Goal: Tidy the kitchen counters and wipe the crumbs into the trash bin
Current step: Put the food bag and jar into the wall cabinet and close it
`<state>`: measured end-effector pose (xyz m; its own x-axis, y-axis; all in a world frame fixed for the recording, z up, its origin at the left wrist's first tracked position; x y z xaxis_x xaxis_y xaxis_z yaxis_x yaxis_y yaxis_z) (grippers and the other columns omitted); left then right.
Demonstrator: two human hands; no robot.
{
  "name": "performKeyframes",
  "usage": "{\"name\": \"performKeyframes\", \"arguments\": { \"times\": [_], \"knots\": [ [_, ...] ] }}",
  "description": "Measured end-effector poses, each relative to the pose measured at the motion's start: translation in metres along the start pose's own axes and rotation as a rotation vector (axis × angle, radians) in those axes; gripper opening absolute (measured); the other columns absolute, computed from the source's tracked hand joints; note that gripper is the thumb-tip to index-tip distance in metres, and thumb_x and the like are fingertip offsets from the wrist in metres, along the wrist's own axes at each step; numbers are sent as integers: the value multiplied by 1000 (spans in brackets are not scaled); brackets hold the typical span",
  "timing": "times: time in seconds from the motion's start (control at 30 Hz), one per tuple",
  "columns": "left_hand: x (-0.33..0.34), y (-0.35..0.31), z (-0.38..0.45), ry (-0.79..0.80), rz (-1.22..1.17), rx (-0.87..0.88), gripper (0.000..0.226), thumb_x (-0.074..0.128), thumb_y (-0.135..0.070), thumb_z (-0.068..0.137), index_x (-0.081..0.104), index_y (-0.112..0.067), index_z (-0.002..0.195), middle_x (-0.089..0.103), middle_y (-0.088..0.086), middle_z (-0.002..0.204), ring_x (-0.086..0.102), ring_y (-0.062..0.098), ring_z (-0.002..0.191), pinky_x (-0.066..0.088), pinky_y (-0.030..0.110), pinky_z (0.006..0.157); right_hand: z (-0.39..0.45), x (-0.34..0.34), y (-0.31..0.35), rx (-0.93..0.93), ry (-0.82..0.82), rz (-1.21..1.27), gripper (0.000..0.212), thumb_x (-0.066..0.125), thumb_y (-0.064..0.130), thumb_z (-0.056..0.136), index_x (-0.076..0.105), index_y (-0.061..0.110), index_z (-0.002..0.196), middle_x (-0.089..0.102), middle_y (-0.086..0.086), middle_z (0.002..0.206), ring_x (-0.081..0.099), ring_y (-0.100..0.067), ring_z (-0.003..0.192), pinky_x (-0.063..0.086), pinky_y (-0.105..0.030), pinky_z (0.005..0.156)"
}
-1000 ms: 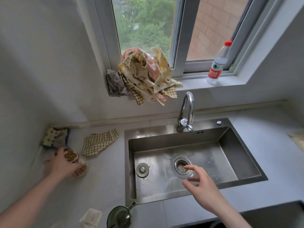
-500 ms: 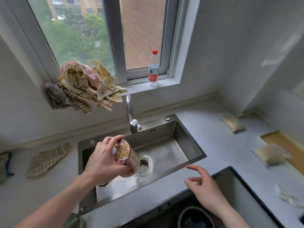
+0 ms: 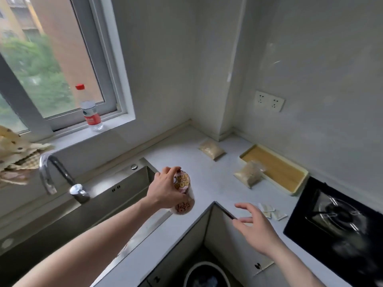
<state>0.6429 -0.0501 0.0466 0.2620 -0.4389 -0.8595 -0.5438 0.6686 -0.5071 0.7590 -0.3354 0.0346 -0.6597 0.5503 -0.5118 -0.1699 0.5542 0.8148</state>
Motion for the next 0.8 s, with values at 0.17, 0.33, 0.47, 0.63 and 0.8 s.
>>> {"name": "performKeyframes", "arguments": {
  "times": [0.17, 0.33, 0.47, 0.63, 0.8],
  "knots": [
    [36, -41, 91, 118, 36, 46, 95, 74, -48, 63, 33, -37, 148, 42, -4, 136, 43, 23, 120, 52, 37, 92, 37, -35, -15, 82, -103, -8, 33, 64, 31, 94, 52, 46, 120, 46, 18, 131, 56, 2, 114, 48, -22, 81],
    [80, -61, 170, 218, 93, 86, 93, 73, -49, 65, 33, -33, 147, 41, 0, 134, 44, 28, 119, 53, 40, 94, 78, -55, -20, 150, -182, -30, 34, 64, 30, 93, 51, 45, 120, 45, 18, 128, 53, 0, 116, 48, -27, 91],
    [111, -75, 211, 259, 177, 128, 86, 68, -53, 70, 33, -31, 145, 41, 3, 136, 45, 32, 120, 53, 43, 96, 96, -65, -25, 182, -243, -37, 32, 65, 33, 93, 50, 47, 118, 44, 22, 127, 53, -2, 119, 50, -26, 89],
    [132, -93, 237, 305, 217, 151, 88, 71, -53, 70, 32, -33, 146, 39, 1, 137, 45, 31, 124, 54, 42, 94, 108, -85, -23, 188, -302, -83, 36, 65, 36, 90, 50, 47, 121, 42, 24, 130, 53, 2, 115, 53, -22, 83],
    [147, -110, 254, 354, 233, 151, 93, 76, -47, 69, 29, -33, 148, 36, 0, 141, 44, 29, 125, 55, 42, 94, 119, -104, -13, 184, -325, -99, 38, 63, 34, 91, 48, 50, 121, 41, 29, 129, 51, 6, 114, 51, -18, 75]
  ]
}}
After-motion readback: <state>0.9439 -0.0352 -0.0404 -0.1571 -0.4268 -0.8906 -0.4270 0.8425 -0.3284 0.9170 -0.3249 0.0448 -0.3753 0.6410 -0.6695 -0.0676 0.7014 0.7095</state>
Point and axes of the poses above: each hand's wrist, its own z-axis towards the middle knuckle, its own x-axis out of the palm, y = z × x, the point moved 1 cm from there along z, towards the middle knuckle
